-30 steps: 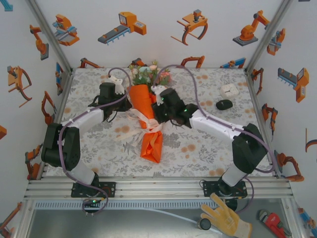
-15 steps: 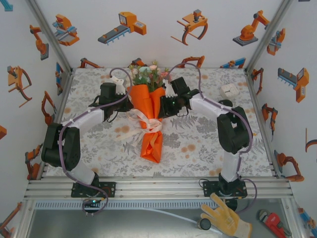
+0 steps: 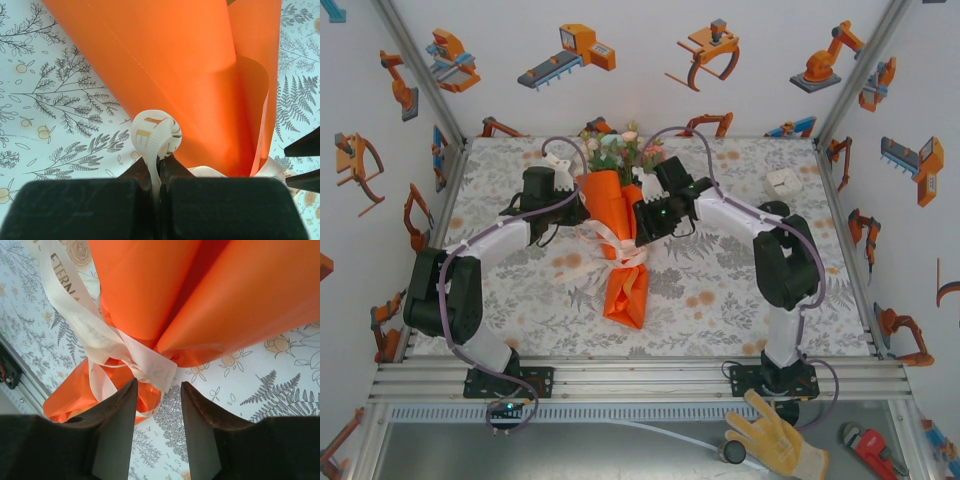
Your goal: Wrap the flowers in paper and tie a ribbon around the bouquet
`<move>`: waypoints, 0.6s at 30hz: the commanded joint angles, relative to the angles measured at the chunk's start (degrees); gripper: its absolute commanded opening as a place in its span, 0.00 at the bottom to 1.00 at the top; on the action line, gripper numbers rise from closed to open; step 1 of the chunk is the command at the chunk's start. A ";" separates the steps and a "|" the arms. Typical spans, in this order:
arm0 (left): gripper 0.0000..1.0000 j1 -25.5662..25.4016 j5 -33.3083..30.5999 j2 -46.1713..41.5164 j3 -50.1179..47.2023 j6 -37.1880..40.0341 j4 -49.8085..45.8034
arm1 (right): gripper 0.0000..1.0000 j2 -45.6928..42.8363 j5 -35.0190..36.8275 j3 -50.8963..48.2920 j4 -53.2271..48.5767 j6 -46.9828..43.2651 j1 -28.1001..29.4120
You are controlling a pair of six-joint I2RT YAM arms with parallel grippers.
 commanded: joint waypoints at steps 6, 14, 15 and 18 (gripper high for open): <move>0.00 -0.12 0.66 0.54 1.86 1.06 -0.58 | 0.36 2.08 4.30 2.21 -0.82 -3.23 2.45; 0.00 -0.16 -1.37 0.53 1.23 0.28 -0.73 | 0.28 0.71 9.42 0.46 -0.25 -5.18 3.72; 0.00 -0.08 -1.27 0.52 1.17 0.19 -0.66 | 0.28 0.53 10.26 0.20 -0.12 -5.38 3.89; 0.00 -0.10 -0.50 0.46 0.94 0.05 -0.34 | 0.24 -0.37 12.65 -1.21 2.24 -5.34 4.75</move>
